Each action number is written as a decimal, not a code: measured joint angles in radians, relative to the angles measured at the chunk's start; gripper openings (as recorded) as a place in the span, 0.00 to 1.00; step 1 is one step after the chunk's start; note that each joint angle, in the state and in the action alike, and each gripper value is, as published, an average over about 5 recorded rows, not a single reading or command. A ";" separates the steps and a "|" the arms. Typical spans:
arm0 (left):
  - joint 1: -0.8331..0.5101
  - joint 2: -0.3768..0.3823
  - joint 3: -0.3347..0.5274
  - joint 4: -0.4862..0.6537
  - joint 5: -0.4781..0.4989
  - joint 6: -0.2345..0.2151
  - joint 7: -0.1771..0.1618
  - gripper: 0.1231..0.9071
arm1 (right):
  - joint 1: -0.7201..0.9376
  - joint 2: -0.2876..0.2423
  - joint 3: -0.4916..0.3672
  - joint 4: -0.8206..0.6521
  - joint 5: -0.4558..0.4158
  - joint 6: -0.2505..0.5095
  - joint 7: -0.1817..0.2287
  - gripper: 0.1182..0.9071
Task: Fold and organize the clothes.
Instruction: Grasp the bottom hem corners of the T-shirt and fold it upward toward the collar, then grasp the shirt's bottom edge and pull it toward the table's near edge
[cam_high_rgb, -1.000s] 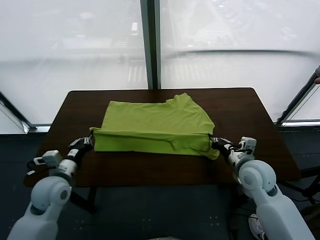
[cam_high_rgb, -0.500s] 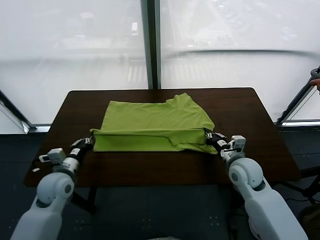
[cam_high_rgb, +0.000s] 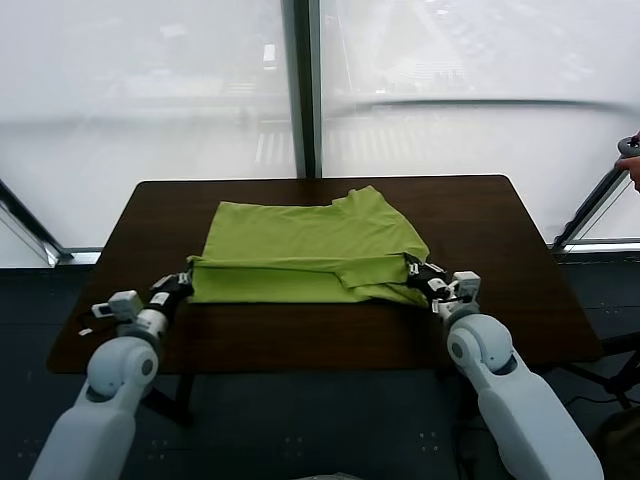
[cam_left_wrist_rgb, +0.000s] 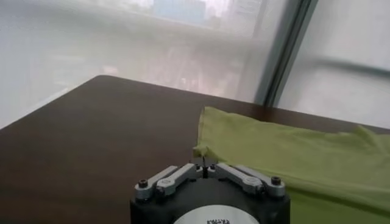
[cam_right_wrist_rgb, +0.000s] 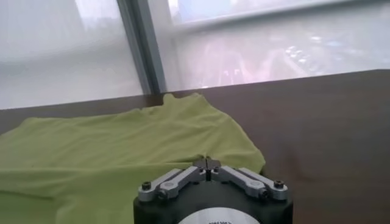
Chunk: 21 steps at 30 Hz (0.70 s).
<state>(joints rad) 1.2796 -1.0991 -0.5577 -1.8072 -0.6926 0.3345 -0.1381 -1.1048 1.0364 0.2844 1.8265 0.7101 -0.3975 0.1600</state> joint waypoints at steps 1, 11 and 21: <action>0.001 0.000 -0.001 0.000 0.002 -0.001 0.001 0.54 | -0.007 -0.008 0.004 0.012 0.003 -0.004 -0.001 0.58; 0.047 0.011 -0.032 -0.047 0.010 -0.003 -0.006 0.99 | -0.138 -0.113 0.074 0.156 0.011 -0.078 -0.005 1.00; 0.161 -0.020 -0.046 -0.147 0.028 0.002 -0.015 1.00 | -0.243 -0.177 0.096 0.231 0.000 -0.128 -0.025 0.95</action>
<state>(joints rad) 1.4408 -1.1189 -0.6039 -1.9546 -0.6649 0.3366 -0.1528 -1.3474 0.8597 0.3803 2.0573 0.7099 -0.5254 0.1350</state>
